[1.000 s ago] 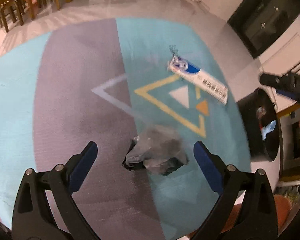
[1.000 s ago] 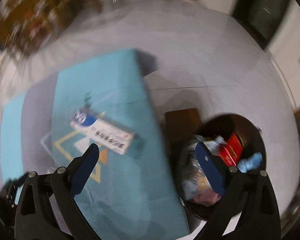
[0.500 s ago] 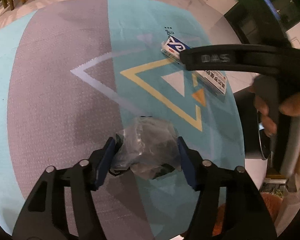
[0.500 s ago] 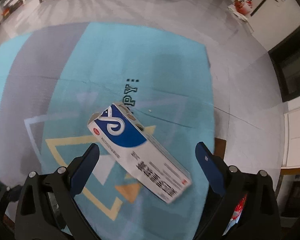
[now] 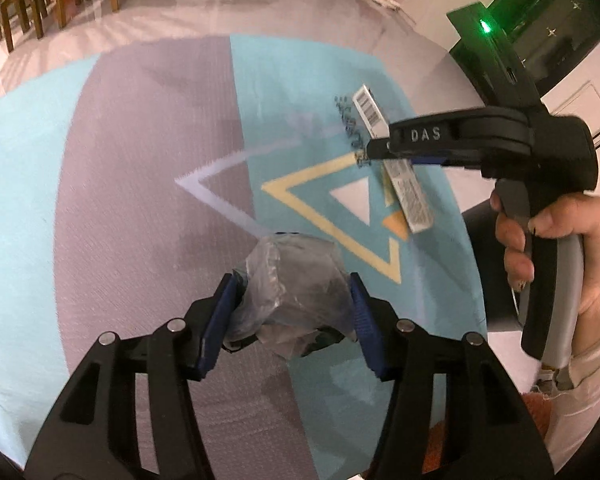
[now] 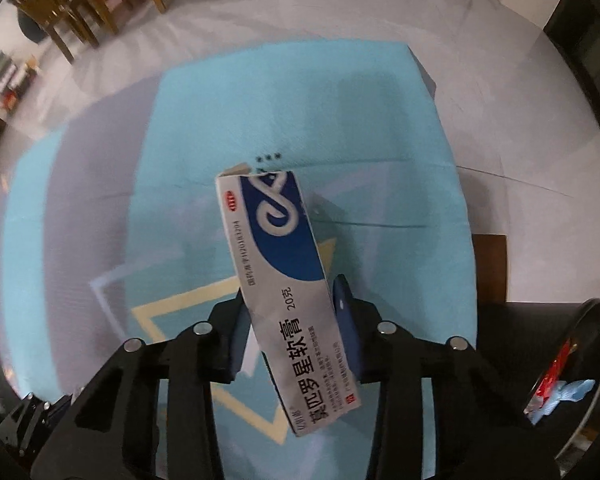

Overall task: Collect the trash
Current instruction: 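Carry the dark plastic bag and ointment box over the black bin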

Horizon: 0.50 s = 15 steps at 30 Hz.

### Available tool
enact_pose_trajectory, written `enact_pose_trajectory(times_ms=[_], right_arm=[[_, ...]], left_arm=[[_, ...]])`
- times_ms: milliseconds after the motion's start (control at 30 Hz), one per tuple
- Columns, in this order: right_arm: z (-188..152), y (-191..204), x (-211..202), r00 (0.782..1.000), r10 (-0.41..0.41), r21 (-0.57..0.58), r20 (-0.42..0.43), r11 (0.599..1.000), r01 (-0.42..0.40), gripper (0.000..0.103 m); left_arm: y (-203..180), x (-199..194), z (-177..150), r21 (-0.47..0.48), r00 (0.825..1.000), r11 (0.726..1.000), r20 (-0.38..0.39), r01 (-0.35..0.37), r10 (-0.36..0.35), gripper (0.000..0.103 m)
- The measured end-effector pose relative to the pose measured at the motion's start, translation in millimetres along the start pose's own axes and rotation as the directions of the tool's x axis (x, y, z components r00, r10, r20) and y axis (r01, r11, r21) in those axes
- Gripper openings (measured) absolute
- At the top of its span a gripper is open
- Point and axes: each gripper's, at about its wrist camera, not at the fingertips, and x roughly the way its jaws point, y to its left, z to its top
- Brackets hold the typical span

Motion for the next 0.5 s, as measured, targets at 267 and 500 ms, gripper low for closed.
enact_pose_trajectory(times_ms=[267, 500], right_arm=[[-18.7, -6.7, -40.6, 0.994, 0.081, 0.043, 0.071, 0.996, -0.084, 0.039], [-39.0, -5.3, -87.0, 0.975, 0.126, 0.066, 0.184, 0.988, -0.140, 0.039]], left_arm=[[-7.9, -33.3, 10.8, 0.008, 0.995, 1.000, 0.098, 0.002, -0.002, 0.057], [-23.8, -54.5, 14.4, 0.026, 0.986, 1.000, 0.169, 0.003, -0.007, 0.057]])
